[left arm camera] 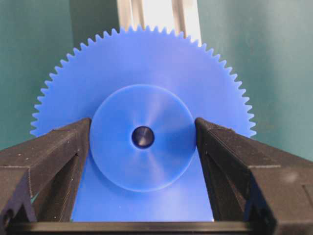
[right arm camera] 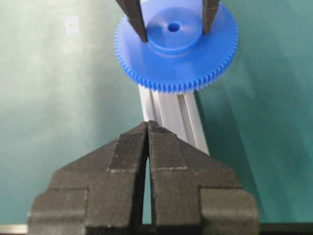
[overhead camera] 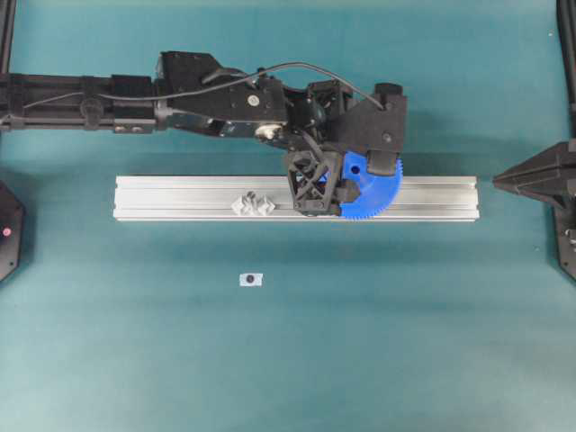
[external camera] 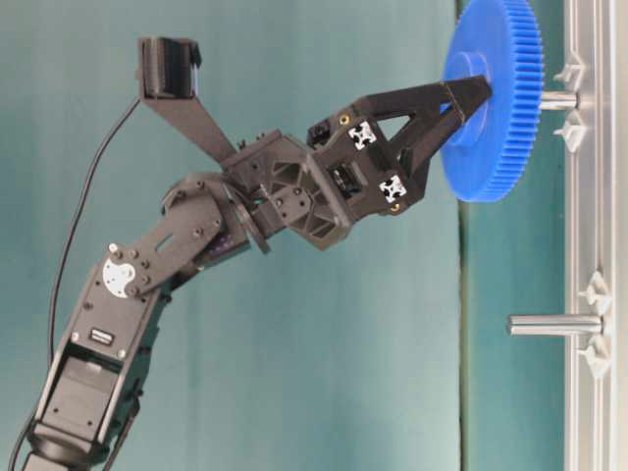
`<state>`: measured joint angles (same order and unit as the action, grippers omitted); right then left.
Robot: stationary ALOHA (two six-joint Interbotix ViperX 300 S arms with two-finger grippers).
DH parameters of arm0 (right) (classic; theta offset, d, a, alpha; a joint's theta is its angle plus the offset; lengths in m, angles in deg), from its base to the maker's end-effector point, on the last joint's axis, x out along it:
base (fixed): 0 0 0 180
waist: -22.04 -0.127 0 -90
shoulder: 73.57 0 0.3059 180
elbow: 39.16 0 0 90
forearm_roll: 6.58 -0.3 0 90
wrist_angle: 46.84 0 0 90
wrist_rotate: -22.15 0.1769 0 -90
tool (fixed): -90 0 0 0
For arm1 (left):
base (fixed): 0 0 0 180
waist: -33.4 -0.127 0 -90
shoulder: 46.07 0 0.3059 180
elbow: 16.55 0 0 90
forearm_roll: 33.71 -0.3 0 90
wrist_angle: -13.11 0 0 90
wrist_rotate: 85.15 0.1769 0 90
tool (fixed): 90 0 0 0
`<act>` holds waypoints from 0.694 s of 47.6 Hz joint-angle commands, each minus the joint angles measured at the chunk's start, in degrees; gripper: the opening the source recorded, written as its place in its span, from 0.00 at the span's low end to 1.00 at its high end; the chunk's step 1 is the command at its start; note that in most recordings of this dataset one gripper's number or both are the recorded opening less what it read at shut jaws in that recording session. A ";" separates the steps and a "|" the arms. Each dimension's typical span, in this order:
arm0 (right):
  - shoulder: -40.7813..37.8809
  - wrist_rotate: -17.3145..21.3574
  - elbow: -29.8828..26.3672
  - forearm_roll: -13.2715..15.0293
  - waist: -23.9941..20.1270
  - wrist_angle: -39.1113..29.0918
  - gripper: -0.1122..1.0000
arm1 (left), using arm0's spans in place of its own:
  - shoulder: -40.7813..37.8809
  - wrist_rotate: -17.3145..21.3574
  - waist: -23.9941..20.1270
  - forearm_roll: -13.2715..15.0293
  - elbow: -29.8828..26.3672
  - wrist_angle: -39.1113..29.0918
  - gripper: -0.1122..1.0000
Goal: Find the location of the shaft and insert the large gear.
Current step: 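Align the gear's center hole with the right metal shaft, then push the blue gear down onto the right shaft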
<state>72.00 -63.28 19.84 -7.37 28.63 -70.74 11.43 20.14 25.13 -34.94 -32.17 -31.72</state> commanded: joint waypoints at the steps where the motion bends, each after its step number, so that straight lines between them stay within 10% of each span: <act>1: -0.44 0.53 -0.53 0.09 0.18 0.26 0.13 | 0.88 0.00 -0.35 -0.26 -1.58 -0.44 0.82; 33: -0.35 0.53 -0.53 0.00 0.18 0.26 0.13 | -0.18 -0.53 -0.35 -0.26 -5.71 -4.48 0.82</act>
<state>72.09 -63.28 19.84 -7.37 28.63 -70.74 10.55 19.61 25.05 -34.94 -35.51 -34.88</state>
